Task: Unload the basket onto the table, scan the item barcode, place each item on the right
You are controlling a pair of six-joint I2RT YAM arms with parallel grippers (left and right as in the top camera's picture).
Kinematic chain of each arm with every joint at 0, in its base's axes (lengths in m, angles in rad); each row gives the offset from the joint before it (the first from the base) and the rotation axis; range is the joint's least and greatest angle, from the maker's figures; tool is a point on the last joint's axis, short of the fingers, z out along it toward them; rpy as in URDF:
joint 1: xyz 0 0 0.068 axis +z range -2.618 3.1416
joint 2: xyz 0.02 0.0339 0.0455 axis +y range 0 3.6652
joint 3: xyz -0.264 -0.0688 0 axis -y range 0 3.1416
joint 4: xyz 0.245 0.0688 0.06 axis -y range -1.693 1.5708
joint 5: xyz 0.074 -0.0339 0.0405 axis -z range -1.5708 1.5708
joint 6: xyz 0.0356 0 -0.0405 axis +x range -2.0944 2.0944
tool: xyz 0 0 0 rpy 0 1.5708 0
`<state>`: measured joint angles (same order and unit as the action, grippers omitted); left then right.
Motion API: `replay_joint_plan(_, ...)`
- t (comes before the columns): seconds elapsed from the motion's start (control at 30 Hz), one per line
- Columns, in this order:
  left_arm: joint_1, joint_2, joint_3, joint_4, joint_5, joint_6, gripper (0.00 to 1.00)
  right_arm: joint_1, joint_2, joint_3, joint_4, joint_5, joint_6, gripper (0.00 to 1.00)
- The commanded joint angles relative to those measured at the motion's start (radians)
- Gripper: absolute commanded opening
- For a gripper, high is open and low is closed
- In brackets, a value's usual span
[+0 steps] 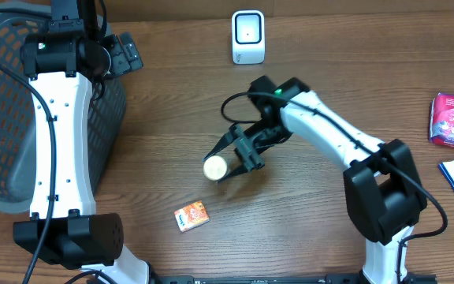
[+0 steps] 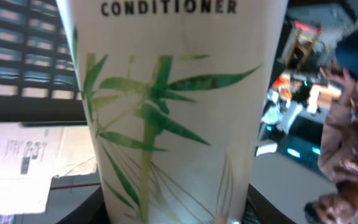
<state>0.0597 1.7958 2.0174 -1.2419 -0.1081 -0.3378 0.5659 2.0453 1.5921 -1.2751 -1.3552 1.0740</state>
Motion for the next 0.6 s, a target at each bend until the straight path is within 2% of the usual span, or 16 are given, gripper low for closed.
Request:
replay_joint_plan(0.0,-0.001,0.011,-0.001,-0.004,0.005,0.001,1.0,0.07,-0.039,0.031,0.034,-0.084,0.177,0.32)
replay_joint_plan(0.2,-0.001,0.011,-0.001,-0.003,0.005,0.001,1.0,0.087,-0.039,0.031,0.208,-0.051,0.338,0.32)
replay_joint_plan(0.43,-0.001,0.011,-0.001,-0.003,0.005,0.001,1.0,0.068,-0.039,0.031,0.232,0.014,0.37,0.32)
replay_joint_plan(0.47,-0.001,0.011,-0.001,-0.003,0.005,0.001,1.0,0.068,-0.039,0.031,0.232,0.025,0.37,0.33)
replay_joint_plan(0.57,-0.001,0.011,-0.001,-0.003,0.005,0.001,1.0,0.068,-0.038,0.03,0.23,0.086,0.386,0.45)
